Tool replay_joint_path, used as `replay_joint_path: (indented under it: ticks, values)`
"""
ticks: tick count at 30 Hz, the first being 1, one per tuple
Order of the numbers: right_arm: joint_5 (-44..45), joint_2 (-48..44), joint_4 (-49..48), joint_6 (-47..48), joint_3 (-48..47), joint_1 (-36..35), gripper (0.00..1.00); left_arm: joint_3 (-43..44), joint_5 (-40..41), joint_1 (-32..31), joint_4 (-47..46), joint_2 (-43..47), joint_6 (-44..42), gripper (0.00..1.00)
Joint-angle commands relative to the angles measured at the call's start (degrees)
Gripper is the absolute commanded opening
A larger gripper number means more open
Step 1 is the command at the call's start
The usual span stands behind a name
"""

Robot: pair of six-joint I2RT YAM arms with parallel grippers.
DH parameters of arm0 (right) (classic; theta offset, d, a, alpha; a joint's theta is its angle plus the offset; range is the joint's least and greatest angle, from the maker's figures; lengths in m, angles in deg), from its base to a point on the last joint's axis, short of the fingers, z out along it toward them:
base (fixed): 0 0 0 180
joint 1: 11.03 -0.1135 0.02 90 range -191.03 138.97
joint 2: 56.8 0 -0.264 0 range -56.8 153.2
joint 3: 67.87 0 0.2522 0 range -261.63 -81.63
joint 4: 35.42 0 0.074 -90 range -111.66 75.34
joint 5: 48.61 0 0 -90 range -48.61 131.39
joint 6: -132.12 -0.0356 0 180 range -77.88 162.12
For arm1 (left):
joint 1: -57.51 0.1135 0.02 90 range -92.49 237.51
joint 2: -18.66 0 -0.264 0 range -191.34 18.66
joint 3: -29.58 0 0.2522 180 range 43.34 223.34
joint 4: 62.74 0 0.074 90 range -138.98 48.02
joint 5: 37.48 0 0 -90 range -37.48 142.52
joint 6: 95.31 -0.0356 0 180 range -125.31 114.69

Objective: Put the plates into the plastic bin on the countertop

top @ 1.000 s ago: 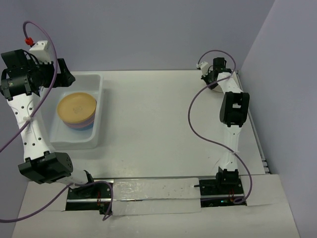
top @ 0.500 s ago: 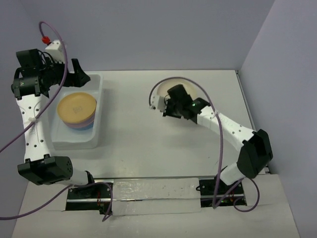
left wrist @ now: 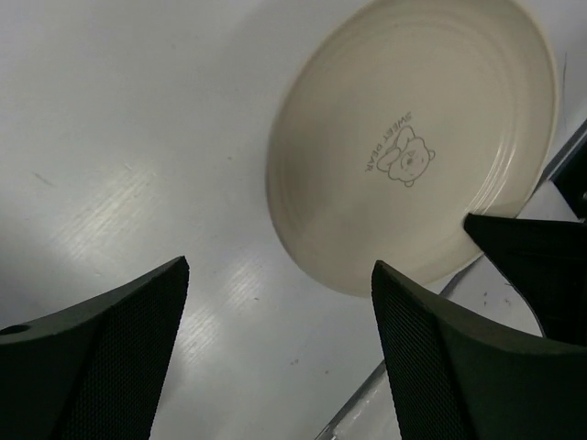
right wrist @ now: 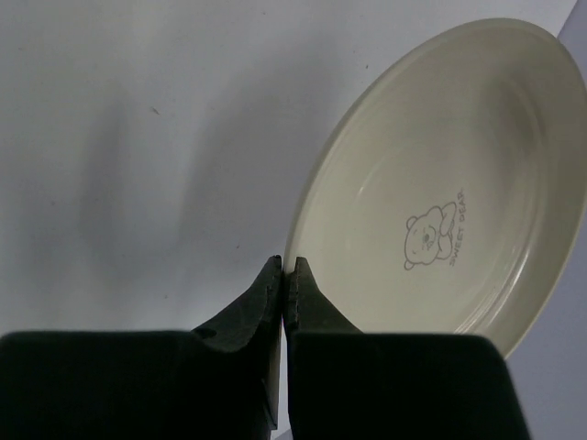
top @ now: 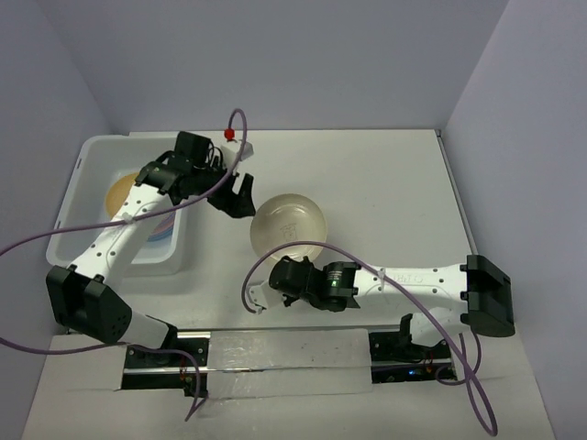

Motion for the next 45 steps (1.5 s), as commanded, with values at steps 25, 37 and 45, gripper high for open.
replay_joint_path:
  ticks: [25,37,45]
  values:
    - [9.02,-2.17,-3.63,-5.41,-5.8,-8.0,0.22,-3.46,1.73,-3.39,-8.33,-3.22,2.1,0.0]
    - [12.49,-10.78,-11.41,-10.09,-2.98,4.15,1.0,7.03,-6.89,30.33,0.72,-1.16,-1.74,0.0]
    - [5.48,-18.52,-12.97,-17.57,-1.84,23.02,1.0,18.04,-5.22,54.01,7.82,-7.26,-6.92,0.0]
